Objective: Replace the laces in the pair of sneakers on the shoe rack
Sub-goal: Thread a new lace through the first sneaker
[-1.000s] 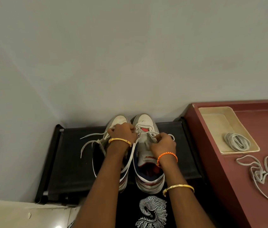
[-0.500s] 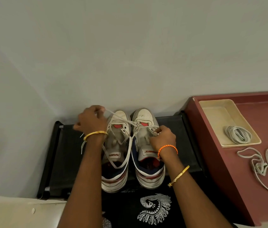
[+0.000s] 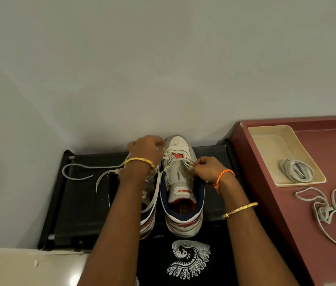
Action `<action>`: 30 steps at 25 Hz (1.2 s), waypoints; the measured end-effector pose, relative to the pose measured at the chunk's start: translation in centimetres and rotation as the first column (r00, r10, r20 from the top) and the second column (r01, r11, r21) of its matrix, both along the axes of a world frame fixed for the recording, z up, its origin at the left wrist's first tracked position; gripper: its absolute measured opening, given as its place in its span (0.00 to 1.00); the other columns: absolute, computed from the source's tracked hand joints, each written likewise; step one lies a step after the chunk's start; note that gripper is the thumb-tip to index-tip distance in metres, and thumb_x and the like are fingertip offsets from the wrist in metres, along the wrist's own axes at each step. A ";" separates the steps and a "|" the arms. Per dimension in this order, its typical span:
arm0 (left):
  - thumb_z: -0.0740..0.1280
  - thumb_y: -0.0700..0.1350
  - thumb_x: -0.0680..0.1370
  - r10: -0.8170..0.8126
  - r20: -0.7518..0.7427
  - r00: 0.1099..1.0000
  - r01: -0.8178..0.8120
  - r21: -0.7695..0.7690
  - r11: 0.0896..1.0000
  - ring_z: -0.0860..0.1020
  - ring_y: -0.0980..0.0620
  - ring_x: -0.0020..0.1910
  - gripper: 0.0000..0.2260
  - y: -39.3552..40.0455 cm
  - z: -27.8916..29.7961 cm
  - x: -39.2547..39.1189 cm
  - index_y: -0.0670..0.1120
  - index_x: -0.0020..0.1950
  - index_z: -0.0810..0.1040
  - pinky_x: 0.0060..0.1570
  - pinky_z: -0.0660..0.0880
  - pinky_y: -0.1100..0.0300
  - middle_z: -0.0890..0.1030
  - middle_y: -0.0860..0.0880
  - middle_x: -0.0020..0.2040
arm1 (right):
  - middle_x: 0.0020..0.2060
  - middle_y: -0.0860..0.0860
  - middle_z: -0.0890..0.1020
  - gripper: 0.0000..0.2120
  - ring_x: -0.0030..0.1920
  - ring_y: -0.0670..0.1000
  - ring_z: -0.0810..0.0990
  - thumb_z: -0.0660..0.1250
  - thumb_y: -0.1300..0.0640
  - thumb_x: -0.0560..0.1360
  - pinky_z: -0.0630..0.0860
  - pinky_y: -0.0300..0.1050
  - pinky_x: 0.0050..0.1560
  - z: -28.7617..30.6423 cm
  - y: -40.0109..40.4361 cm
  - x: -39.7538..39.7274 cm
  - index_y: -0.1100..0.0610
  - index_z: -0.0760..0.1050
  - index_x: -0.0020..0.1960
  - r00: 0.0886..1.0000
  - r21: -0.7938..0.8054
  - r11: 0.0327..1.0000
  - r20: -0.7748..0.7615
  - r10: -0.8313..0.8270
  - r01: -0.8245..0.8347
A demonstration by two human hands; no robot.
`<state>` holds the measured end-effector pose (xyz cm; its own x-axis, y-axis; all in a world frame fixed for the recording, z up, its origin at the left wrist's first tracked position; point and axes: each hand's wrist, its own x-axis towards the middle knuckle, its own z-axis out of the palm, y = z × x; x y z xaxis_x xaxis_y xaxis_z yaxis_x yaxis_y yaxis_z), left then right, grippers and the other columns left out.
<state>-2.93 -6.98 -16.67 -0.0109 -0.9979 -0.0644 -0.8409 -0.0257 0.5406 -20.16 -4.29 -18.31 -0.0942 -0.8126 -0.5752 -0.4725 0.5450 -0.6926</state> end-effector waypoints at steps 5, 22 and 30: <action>0.65 0.44 0.77 -0.057 0.154 0.986 0.024 0.208 0.978 0.77 0.46 0.56 0.08 -1.0 -2.1 -1.6 0.49 0.53 0.82 0.64 0.68 0.49 0.82 0.48 0.53 | 0.37 0.53 0.76 0.04 0.38 0.50 0.73 0.68 0.66 0.68 0.70 0.39 0.30 0.7 -0.7 -0.4 0.58 0.76 0.39 0.997 0.051 0.996 -0.004 0.074 -0.074; 0.65 0.36 0.73 0.754 0.191 0.628 -0.740 -0.152 0.655 0.64 0.36 0.62 0.14 2.3 0.9 8.5 0.46 0.57 0.78 0.61 0.59 0.44 0.69 0.38 0.61 | 0.38 0.56 0.75 0.04 0.38 0.52 0.73 0.65 0.68 0.71 0.74 0.43 0.32 1.0 -0.5 -0.9 0.61 0.74 0.40 0.999 0.113 0.993 0.035 -0.042 0.038; 0.63 0.49 0.78 -0.004 0.367 0.930 -0.017 0.053 0.998 0.61 0.48 0.70 0.13 0.7 -1.0 -1.4 0.56 0.61 0.77 0.69 0.50 0.44 0.75 0.51 0.62 | 0.38 0.55 0.74 0.05 0.38 0.51 0.73 0.64 0.68 0.71 0.73 0.43 0.32 1.1 -0.7 -0.7 0.60 0.73 0.41 0.998 0.122 0.992 0.062 -0.004 -0.004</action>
<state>-4.28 -6.27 -17.71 0.0303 -0.9927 -0.1167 -0.9800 -0.0525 0.1920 -20.90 -5.03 -17.22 -0.0550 -0.7357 -0.6750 -0.4306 0.6274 -0.6488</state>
